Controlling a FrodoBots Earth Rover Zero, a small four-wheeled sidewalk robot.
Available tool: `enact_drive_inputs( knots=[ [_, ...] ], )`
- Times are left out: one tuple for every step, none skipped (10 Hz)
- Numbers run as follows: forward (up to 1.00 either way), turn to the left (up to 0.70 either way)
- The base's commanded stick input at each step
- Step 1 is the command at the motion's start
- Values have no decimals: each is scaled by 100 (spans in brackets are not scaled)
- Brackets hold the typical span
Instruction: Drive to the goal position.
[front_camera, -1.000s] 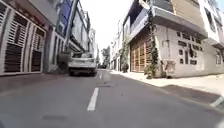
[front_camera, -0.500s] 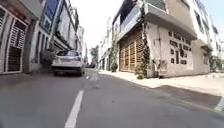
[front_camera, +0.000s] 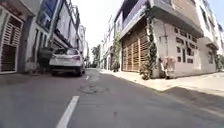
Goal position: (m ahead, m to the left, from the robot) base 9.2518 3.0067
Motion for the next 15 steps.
enact_drive_inputs(
  knots=[
    [100, 41],
    [100, 41],
    [100, 27],
    [100, 1],
    [100, 1],
    [100, 1],
    [100, 1],
    [100, 1],
    [100, 1],
    [100, 1],
    [100, 1],
    [100, 1],
    [100, -15],
    [100, -39],
    [100, -38]
  ],
)
